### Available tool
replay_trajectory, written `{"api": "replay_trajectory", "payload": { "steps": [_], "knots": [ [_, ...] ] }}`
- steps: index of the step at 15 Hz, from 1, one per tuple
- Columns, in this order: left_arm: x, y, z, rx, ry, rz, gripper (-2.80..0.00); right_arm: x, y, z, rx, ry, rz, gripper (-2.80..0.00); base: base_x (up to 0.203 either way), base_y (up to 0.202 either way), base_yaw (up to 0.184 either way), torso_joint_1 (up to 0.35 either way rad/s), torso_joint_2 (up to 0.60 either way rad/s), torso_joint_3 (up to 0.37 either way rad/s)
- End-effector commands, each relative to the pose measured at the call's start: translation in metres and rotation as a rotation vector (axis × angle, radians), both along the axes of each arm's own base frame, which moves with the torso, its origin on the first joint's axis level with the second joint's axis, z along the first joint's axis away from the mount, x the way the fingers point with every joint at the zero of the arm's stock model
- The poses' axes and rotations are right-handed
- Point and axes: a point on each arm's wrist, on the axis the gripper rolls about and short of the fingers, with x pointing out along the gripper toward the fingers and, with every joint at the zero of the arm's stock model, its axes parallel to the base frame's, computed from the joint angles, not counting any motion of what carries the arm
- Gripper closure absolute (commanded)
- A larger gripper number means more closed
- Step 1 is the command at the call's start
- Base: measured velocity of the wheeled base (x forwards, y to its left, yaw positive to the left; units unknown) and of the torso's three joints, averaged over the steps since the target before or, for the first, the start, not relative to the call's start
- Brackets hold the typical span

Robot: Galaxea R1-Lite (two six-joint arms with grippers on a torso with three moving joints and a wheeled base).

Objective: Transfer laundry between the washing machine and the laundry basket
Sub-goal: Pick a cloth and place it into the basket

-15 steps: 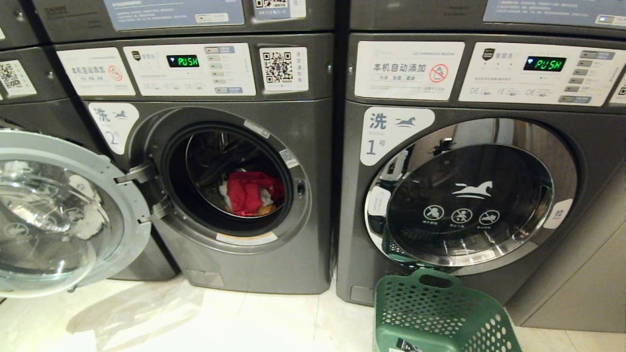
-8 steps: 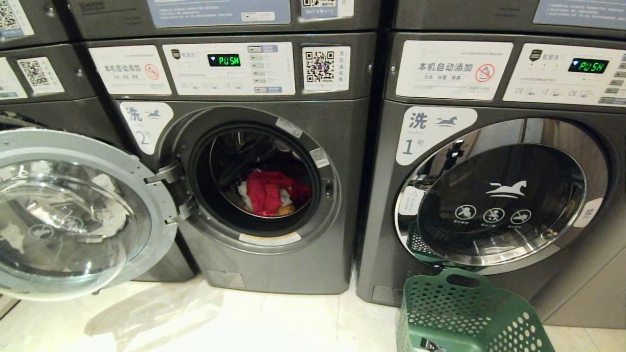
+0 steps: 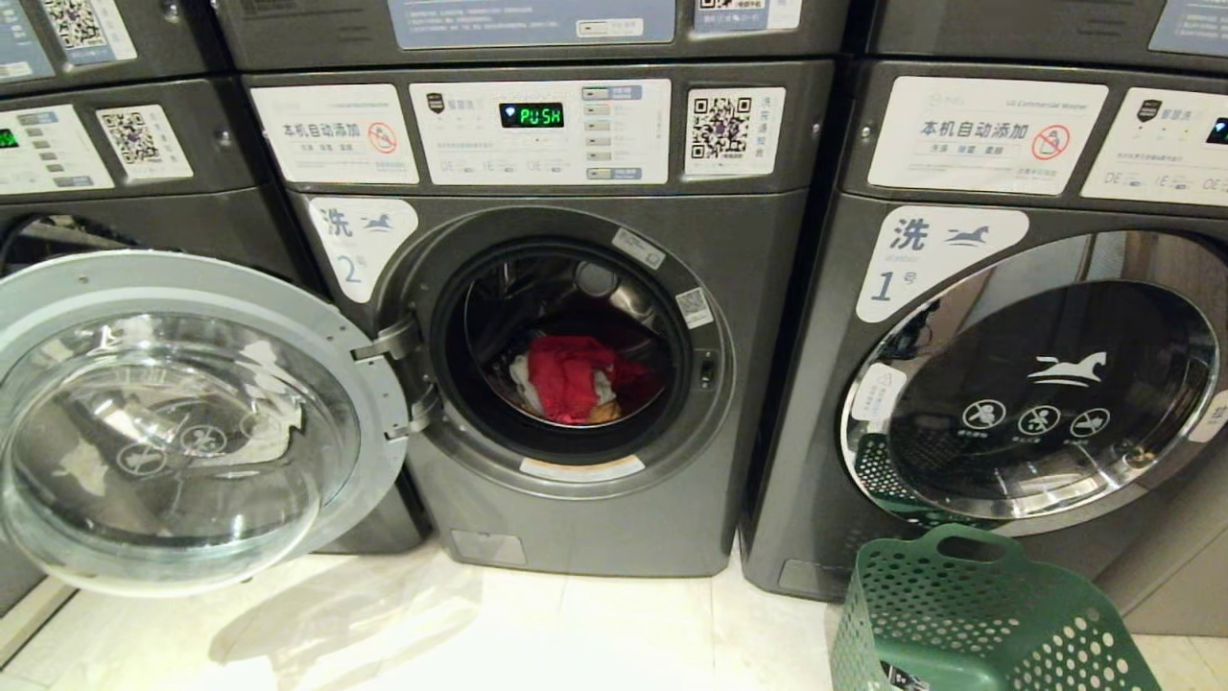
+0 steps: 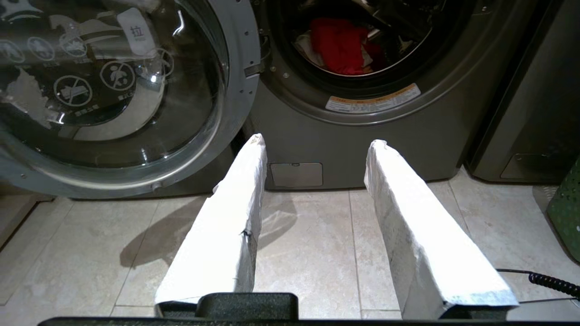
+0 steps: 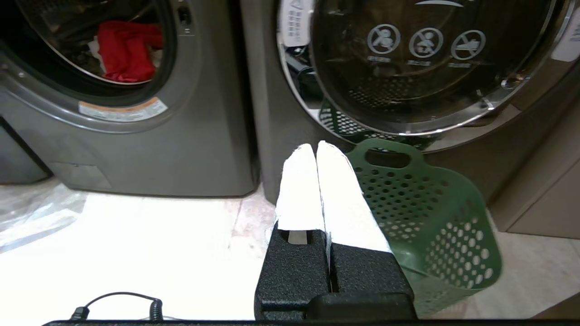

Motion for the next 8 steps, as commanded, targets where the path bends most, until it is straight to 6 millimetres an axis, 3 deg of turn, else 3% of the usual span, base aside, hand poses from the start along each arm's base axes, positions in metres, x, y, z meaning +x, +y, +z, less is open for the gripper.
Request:
{"api": "replay_trajectory", "payload": {
  "steps": [1, 8],
  "knots": [
    [0.0002, 0.0000, -0.0004, 0.002, 0.002, 0.000, 0.00, 0.0000, 0.0000, 0.0000, 0.000, -0.001, 0.000, 0.00, 0.000, 0.197, -0.003, -0.002, 0.00, 0.007],
    [0.0001, 0.0000, -0.0001, 0.001, 0.001, 0.000, 0.00, 0.0001, 0.0000, 0.0001, 0.006, 0.001, -0.001, 0.00, 0.000, 0.194, -0.002, 0.002, 0.00, 0.000]
  ]
}}
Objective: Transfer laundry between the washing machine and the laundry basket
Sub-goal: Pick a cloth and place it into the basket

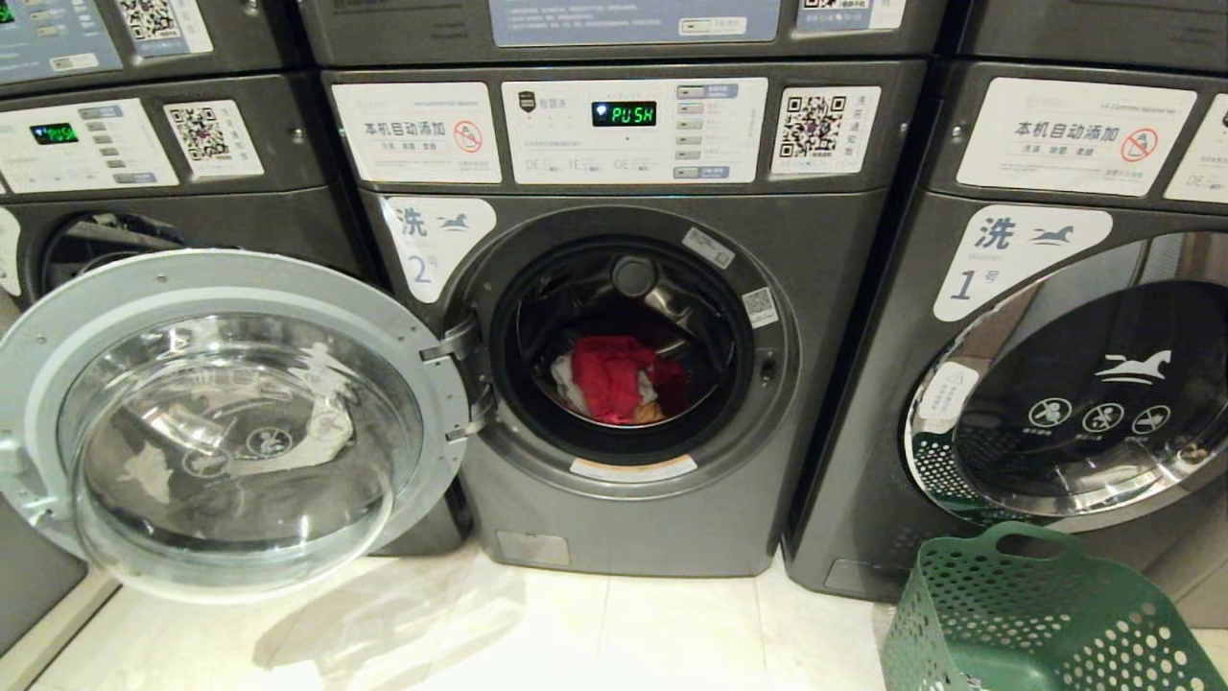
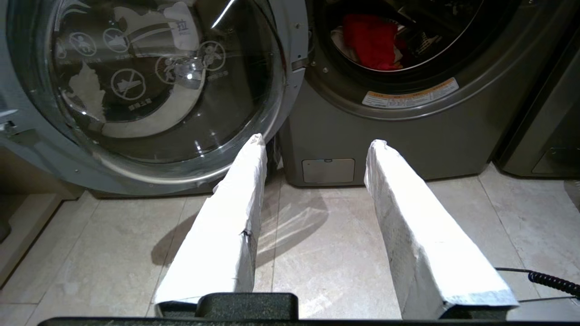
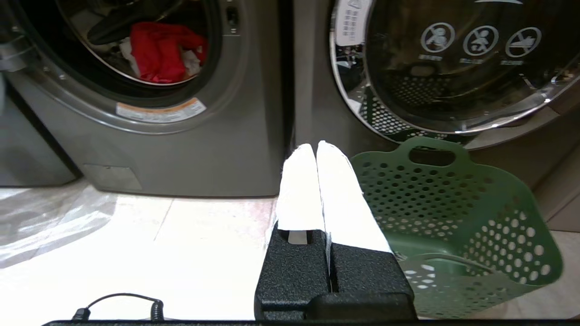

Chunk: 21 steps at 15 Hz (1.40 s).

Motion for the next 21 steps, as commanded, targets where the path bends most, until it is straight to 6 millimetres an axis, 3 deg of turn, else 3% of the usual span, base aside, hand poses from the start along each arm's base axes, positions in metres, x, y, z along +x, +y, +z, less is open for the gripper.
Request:
{"api": "replay_trajectory", "payload": {
  "steps": [1, 6, 21],
  "knots": [
    [-0.0001, 0.0000, 0.0001, 0.002, -0.001, 0.000, 0.00, 0.0000, 0.0000, 0.0000, 0.000, -0.001, 0.000, 0.00, 0.000, 0.192, -0.002, 0.002, 0.00, 0.002],
    [0.0001, 0.0000, -0.0001, 0.010, 0.000, 0.000, 0.00, 0.0000, 0.0000, 0.0000, 0.000, -0.001, 0.000, 0.00, 0.000, 0.168, -0.001, 0.002, 0.00, 0.002],
    [0.0000, 0.0000, 0.0001, 0.008, 0.000, 0.001, 0.00, 0.0001, 0.0000, 0.0001, 0.003, 0.001, 0.000, 0.00, 0.000, 0.000, 0.000, 0.000, 0.00, 0.000]
  ]
}}
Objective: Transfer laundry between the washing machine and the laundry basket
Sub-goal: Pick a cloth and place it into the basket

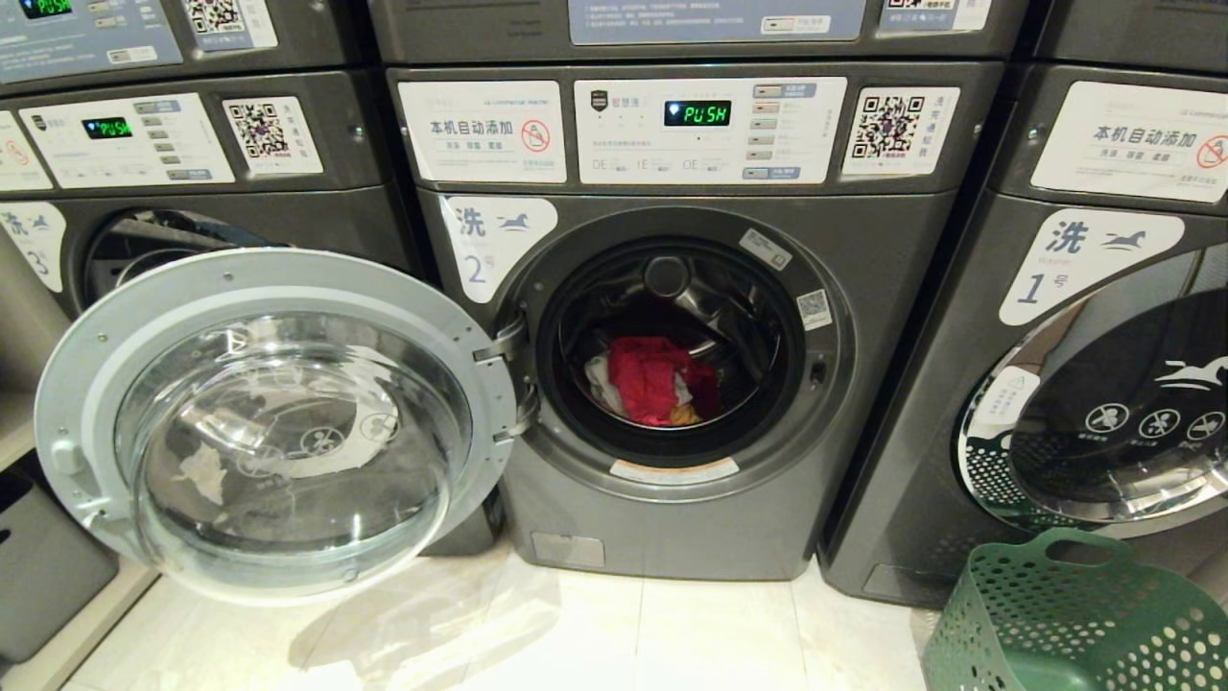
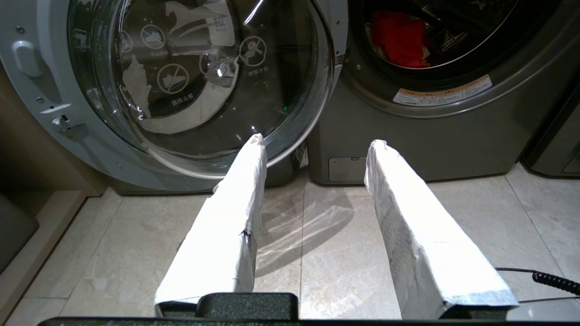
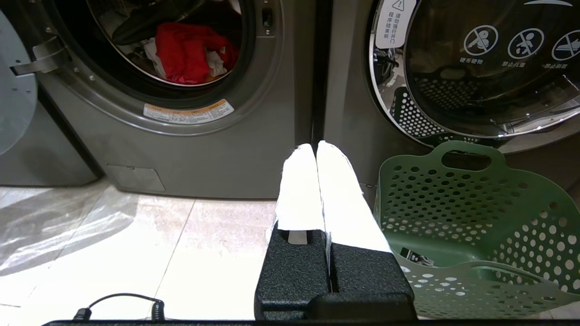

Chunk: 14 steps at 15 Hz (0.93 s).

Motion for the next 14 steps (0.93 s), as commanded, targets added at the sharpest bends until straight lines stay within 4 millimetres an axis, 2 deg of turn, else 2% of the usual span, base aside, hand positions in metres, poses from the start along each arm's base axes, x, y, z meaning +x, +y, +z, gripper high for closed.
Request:
{"api": "replay_trajectory", "payload": {
  "steps": [1, 5, 14],
  "knots": [
    [0.0000, 0.0000, 0.0003, 0.001, 0.000, 0.000, 0.00, 0.0000, 0.0000, 0.0000, 0.001, -0.001, 0.000, 0.00, 0.000, 0.000, 0.000, 0.000, 0.00, 0.000],
    [0.0000, 0.0000, 0.0001, 0.001, 0.001, 0.001, 0.00, 0.0001, 0.0000, 0.0001, -0.002, 0.001, 0.000, 0.00, 0.000, 0.000, 0.000, 0.001, 0.00, -0.038],
    [0.0000, 0.0000, 0.0000, -0.001, 0.003, 0.002, 0.00, 0.0001, 0.0000, 0.0001, 0.001, 0.001, 0.000, 0.00, 0.000, 0.000, 0.000, 0.002, 0.00, -0.184]
  ]
}}
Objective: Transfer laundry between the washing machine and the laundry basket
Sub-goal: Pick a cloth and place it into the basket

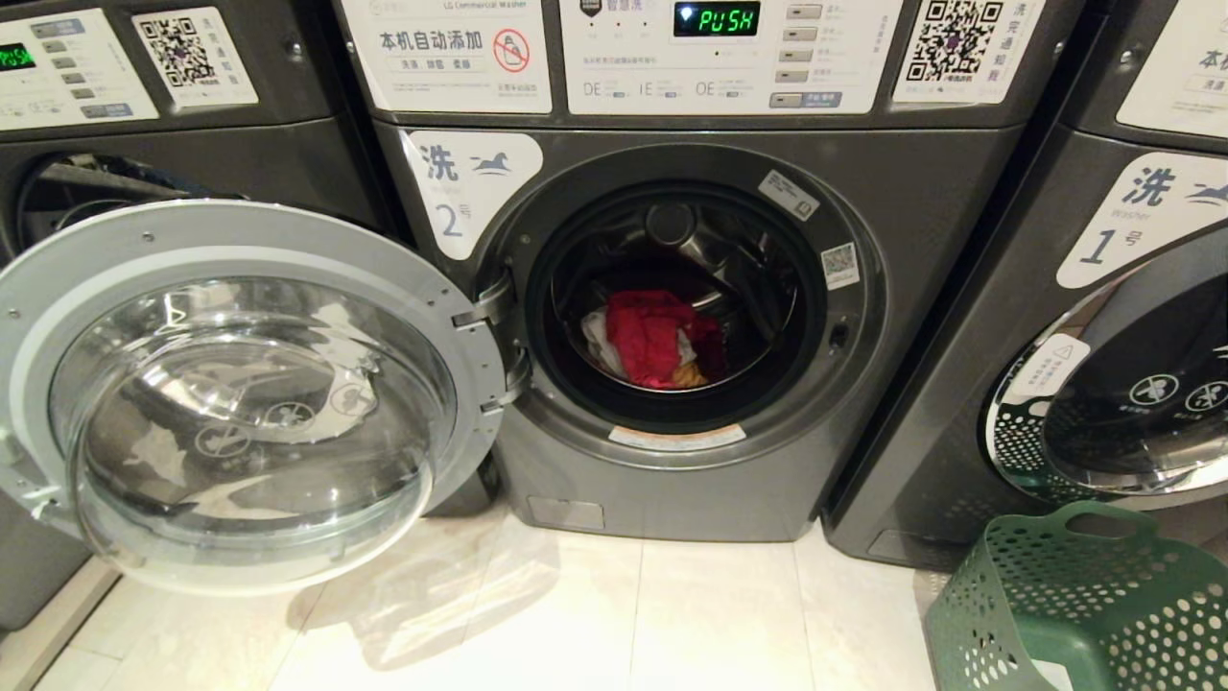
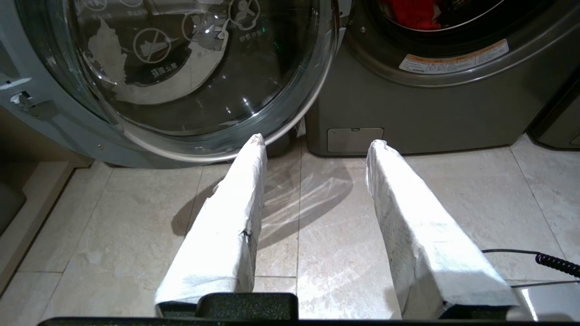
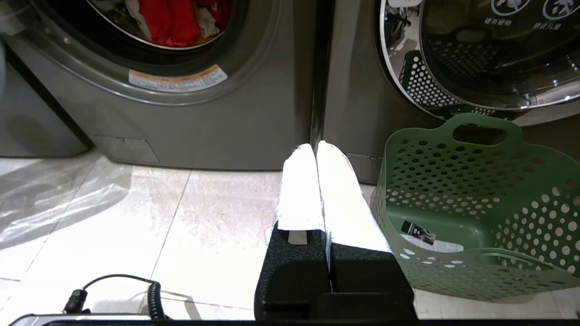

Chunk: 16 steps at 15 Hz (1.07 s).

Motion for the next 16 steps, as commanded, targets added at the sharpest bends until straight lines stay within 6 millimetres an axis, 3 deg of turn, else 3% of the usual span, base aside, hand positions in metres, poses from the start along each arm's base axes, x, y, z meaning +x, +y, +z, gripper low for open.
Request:
{"api": "replay_trajectory", "payload": {
  "steps": [1, 16],
  "knots": [
    [0.0001, 0.0000, -0.0001, 0.001, 0.001, 0.000, 0.00, 0.0001, 0.0000, 0.0001, 0.001, 0.001, 0.000, 0.00, 0.000, 0.000, 0.000, 0.002, 0.00, -0.207],
    [0.0001, 0.0000, 0.0001, 0.000, -0.001, 0.000, 0.00, 0.0001, 0.0000, 0.0001, 0.001, 0.001, 0.000, 0.00, 0.000, 0.000, 0.000, 0.004, 0.00, -0.199]
  ]
}}
